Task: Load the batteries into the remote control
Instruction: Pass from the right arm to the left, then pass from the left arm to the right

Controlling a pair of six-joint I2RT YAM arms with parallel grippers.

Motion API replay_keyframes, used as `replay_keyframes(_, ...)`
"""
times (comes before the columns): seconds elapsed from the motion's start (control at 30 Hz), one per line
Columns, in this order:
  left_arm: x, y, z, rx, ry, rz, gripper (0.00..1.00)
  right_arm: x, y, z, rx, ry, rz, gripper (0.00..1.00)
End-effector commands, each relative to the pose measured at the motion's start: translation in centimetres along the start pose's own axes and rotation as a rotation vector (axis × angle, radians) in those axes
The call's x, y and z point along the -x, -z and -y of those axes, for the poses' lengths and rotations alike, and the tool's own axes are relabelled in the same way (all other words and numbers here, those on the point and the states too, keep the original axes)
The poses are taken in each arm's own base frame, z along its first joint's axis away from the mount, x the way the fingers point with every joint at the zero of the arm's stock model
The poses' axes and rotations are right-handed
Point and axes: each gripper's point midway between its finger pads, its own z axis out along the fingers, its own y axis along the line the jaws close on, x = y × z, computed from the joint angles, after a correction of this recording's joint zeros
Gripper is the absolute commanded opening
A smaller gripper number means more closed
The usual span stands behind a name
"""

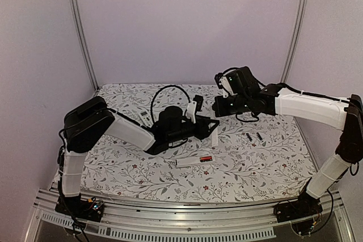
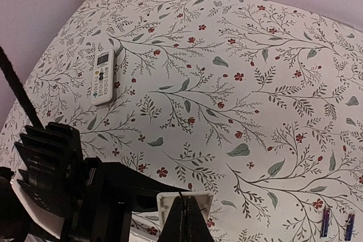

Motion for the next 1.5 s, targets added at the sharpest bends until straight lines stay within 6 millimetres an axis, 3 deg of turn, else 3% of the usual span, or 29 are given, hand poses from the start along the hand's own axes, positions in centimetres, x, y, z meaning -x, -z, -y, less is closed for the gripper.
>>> replay_keyframes(0.0, -0.1, 0.0, -0.6, 0.026, 0.017, 0.014, 0.35, 1.4, 0.2, -1.2, 0.032, -0.006, 0.034, 0.0)
replay_keyframes(0.17, 1.2, 0.5, 0.3, -0.016, 0.04, 0.04, 0.02, 1.4, 0.2, -1.5, 0.044, -0.002, 0.036, 0.0)
replay_keyframes(0.27, 2.1, 1.5, 1.0, -0.042, 0.036, 0.065, 0.0, 2.2, 0.9, -2.1, 0.076, 0.015, 0.051, 0.01)
replay_keyframes(0.3, 2.5, 1.9, 1.2, -0.044, 0.02, 0.075, 0.0, 2.5, 1.4, -2.4, 0.097, 0.038, 0.06, 0.07)
replay_keyframes(0.43, 4.2, 3.6, 1.9, -0.027, -0.107, 0.109, 0.0, 4.8, 4.9, -3.5, 0.211, 0.127, 0.147, 0.21)
replay_keyframes(0.5, 5.2, 4.9, 2.9, -0.054, -0.188, 0.138, 0.0, 5.9, 8.2, -4.7, 0.319, 0.199, 0.231, 0.36)
replay_keyframes(0.63, 7.4, 8.5, 7.0, -0.211, -0.351, 0.23, 0.0, 4.3, 13.8, -8.4, 0.607, 0.448, 0.346, 0.57)
replay_keyframes(0.73, 8.1, 10.3, 9.9, -0.328, -0.424, 0.239, 0.0, 3.1, 16.4, -10.0, 0.733, 0.585, 0.41, 0.61)
replay_keyframes(0.93, 9.2, 12.9, 14.2, -0.491, -0.485, 0.26, 0.0, 2.1, 17.4, -12.4, 0.943, 0.659, 0.393, 0.58)
replay_keyframes(1.1, 9.1, 13.0, 14.8, -0.519, -0.495, 0.243, 0.0, 2.0, 17.5, -13.2, 1.008, 0.684, 0.426, 0.53)
replay_keyframes(1.47, 8.8, 12.4, 15.0, -0.53, -0.488, 0.219, 0.0, 0.7, 16.1, -15.5, 1.079, 0.688, 0.379, 0.28)
